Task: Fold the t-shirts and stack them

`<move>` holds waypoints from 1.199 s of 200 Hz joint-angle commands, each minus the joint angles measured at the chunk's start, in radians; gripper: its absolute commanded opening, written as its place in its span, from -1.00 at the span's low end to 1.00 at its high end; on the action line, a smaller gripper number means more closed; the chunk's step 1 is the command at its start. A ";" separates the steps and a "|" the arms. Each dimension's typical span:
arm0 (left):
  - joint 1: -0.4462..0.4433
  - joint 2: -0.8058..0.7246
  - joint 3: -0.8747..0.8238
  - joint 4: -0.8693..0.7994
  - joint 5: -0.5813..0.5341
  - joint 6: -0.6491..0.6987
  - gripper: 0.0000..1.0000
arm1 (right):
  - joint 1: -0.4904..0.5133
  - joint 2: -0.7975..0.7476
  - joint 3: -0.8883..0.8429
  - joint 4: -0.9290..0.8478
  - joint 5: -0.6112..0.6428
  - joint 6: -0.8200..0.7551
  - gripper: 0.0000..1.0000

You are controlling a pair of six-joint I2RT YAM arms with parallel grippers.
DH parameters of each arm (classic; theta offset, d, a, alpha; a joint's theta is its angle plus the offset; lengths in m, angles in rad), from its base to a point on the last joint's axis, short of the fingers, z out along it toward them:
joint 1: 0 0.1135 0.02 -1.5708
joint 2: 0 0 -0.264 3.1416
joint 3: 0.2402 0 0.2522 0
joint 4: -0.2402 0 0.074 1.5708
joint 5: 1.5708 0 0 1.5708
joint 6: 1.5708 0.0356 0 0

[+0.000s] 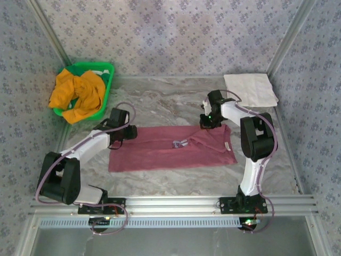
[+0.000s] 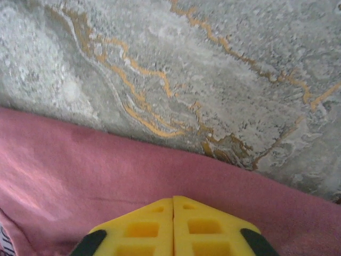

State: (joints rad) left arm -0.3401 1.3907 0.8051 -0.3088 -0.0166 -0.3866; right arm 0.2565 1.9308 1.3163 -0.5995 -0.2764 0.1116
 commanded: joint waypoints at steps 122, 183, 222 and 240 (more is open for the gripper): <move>0.032 0.023 -0.023 0.019 -0.051 -0.017 -0.16 | 0.193 -0.297 -0.212 -0.104 0.098 0.103 -0.87; 0.028 0.013 -0.019 0.070 0.032 -0.010 -0.14 | 0.036 -0.232 -0.170 0.063 -0.012 0.114 -0.37; -0.019 -0.103 -0.095 0.197 0.213 0.058 -0.06 | -0.021 -0.101 -0.087 0.093 -0.082 0.069 -0.23; -0.075 -0.168 -0.125 0.237 0.248 0.111 0.11 | -0.031 -0.067 -0.074 0.104 -0.097 0.049 -0.13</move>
State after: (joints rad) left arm -0.3553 1.3140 0.7101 -0.1703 0.1135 -0.3565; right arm 0.2386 1.8259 1.1992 -0.5133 -0.3161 0.2008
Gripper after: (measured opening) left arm 0.492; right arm 0.418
